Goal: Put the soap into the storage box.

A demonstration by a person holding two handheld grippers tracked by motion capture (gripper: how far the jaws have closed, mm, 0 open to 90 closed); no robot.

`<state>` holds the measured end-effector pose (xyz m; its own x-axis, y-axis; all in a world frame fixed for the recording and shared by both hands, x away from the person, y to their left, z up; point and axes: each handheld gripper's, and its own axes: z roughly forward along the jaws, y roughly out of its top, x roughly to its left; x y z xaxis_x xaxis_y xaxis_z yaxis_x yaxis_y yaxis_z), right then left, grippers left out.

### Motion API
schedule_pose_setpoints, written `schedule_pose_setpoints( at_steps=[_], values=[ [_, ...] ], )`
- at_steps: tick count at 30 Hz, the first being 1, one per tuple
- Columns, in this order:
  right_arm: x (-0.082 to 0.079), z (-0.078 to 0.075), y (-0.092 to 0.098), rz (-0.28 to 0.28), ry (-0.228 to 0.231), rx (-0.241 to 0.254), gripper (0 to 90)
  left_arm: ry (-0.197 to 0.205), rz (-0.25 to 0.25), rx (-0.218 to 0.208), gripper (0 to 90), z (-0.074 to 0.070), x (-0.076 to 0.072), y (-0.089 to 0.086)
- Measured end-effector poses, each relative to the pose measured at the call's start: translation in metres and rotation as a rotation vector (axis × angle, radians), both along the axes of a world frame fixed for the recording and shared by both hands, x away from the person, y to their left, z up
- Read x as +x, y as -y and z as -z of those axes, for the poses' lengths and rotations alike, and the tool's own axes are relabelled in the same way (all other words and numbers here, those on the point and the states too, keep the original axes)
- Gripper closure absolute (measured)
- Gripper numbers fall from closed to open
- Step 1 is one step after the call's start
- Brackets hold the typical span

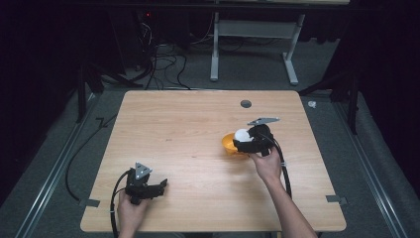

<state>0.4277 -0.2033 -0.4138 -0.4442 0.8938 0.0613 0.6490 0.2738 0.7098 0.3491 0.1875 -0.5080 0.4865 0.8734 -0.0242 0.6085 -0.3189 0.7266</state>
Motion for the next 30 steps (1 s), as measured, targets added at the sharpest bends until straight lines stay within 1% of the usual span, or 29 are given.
schedule_pose_setpoints(
  at_steps=[7,14,18,21,30],
  values=[
    [0.007,0.005,-0.006,0.008,-0.013,-0.009,24.7,0.000,0.000,0.000,14.9,0.000,0.000,0.000],
    [0.013,0.011,-0.006,0.020,-0.026,-0.025,24.7,0.000,0.000,0.000,14.9,0.000,0.000,0.000],
    [0.016,0.015,-0.006,0.029,-0.033,-0.024,24.7,0.000,0.000,0.000,14.9,0.000,0.000,0.000],
    [0.017,0.017,-0.007,0.033,-0.045,-0.035,24.7,0.000,0.000,0.000,14.9,0.000,0.000,0.000],
    [0.023,0.023,-0.006,0.062,-0.062,-0.034,24.7,0.000,0.000,0.000,14.9,0.000,0.000,0.000]
  ],
)
